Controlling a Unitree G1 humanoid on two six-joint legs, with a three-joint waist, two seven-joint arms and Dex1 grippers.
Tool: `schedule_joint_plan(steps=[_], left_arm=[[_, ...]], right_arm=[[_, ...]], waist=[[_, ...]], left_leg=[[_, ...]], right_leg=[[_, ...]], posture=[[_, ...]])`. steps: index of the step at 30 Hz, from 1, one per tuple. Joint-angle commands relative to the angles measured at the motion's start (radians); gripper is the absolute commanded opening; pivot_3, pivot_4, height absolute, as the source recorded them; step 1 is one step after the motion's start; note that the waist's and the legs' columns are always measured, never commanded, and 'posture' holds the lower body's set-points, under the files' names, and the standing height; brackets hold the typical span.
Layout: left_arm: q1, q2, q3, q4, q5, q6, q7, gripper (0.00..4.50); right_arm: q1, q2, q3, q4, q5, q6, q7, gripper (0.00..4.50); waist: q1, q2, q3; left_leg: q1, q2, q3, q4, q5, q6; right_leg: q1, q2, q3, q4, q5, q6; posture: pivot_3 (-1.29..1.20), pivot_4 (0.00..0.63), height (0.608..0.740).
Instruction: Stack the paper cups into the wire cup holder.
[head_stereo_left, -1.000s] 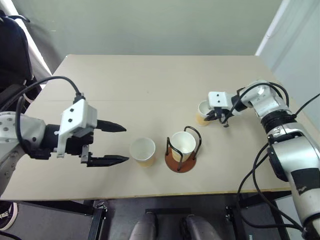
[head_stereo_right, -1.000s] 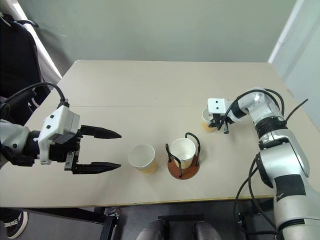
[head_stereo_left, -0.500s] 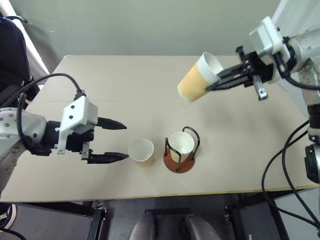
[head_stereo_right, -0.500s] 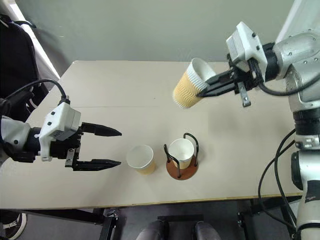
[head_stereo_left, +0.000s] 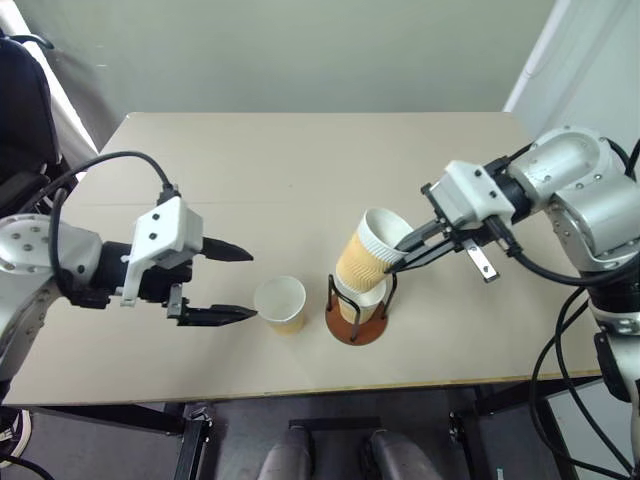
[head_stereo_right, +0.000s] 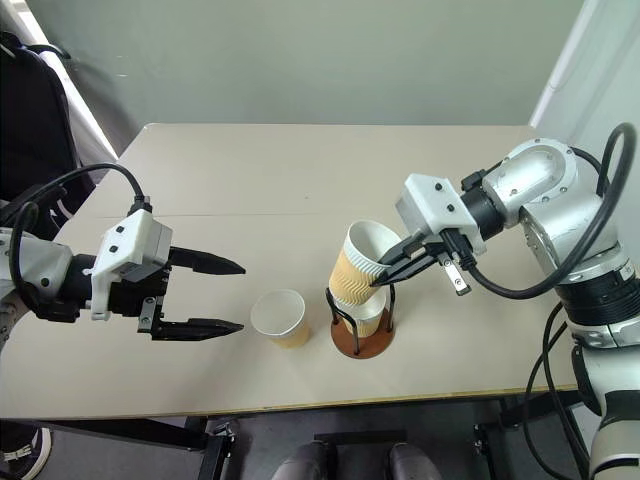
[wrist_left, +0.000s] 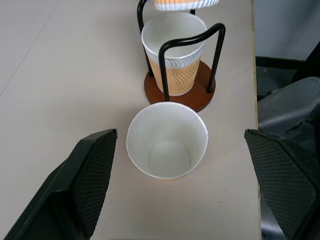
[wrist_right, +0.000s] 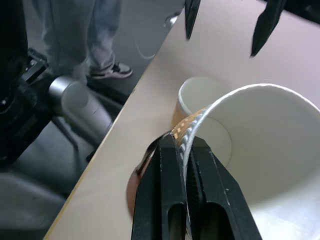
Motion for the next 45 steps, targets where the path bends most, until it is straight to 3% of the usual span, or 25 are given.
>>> schedule_joint_plan(steps=[1,14,17,24,27,30,34,38,45], left_arm=[[0.002,0.014,0.030,-0.020,-0.002,-0.008,-0.002,4.38],[-0.008,0.015,0.021,-0.008,0.014,-0.014,-0.002,4.38],[0.000,0.013,0.029,-0.014,0.012,-0.012,-0.003,4.38],[0.028,0.026,0.055,-0.042,-0.007,-0.004,-0.025,4.38],[0.052,0.049,0.037,-0.061,0.007,-0.017,-0.058,4.38],[0.033,0.050,-0.009,-0.074,0.012,-0.037,-0.078,4.38],[-0.074,0.028,-0.144,-0.061,0.069,-0.065,-0.088,4.38],[-0.101,0.021,-0.248,-0.028,0.164,-0.122,-0.108,4.38],[-0.127,-0.050,-0.372,0.013,0.280,-0.189,-0.104,4.38]], right_arm=[[-0.009,-0.011,0.003,-0.001,-0.027,-0.032,0.003,0.08],[-0.009,0.000,0.052,0.024,-0.086,-0.098,0.003,0.08],[-0.002,-0.011,0.057,0.010,-0.085,-0.099,0.003,0.91],[0.009,-0.022,0.036,-0.009,-0.098,-0.081,0.003,3.38],[0.022,-0.046,-0.036,0.017,-0.066,-0.030,-0.026,4.41],[0.079,-0.089,-0.166,0.014,0.096,0.091,-0.017,4.46],[0.260,-0.189,-0.339,-0.096,0.295,0.233,-0.020,4.46],[0.384,-0.216,-0.443,-0.175,0.330,0.301,-0.138,4.46],[0.474,-0.229,-0.573,-0.293,0.426,0.381,-0.269,4.46]], waist=[[0.000,0.000,0.000],[-0.001,0.000,0.000],[-0.001,0.000,0.000],[-0.001,0.000,0.000],[0.000,0.000,0.000],[0.008,-0.001,0.000],[0.028,-0.003,-0.002],[0.015,-0.003,-0.002],[0.010,-0.003,-0.001]], left_leg=[[0.000,0.000,0.000,0.000,0.000,0.000],[0.000,0.000,0.000,0.000,0.000,0.000],[0.000,0.000,0.000,0.000,0.000,0.000],[0.000,0.000,0.000,0.000,0.000,0.000],[0.000,0.000,0.000,0.000,0.000,0.000],[0.000,0.000,0.000,0.000,0.000,0.000],[0.000,0.000,0.000,0.000,0.000,0.000],[0.002,0.000,0.001,0.000,0.000,-0.001],[0.006,0.001,0.001,0.000,-0.001,-0.001]], right_leg=[[0.000,0.000,0.000,0.000,0.000,0.000],[0.000,0.000,0.000,0.000,0.000,0.000],[0.000,0.000,0.000,0.000,0.000,0.000],[0.000,0.000,0.000,0.000,0.000,0.000],[0.000,0.001,0.000,0.000,0.000,0.000],[0.001,0.000,0.000,0.000,0.000,0.000],[0.003,0.000,0.000,-0.002,0.000,0.001],[0.003,0.001,0.001,-0.001,0.000,0.001],[0.007,0.002,0.002,-0.001,-0.002,0.003]], posture=[[0.00,0.150,0.740],[0.00,0.150,0.740],[0.00,0.150,0.740],[0.00,0.150,0.740],[0.00,0.150,0.740],[0.00,0.150,0.740],[0.00,0.150,0.740],[0.00,0.150,0.740],[0.00,0.150,0.740]])
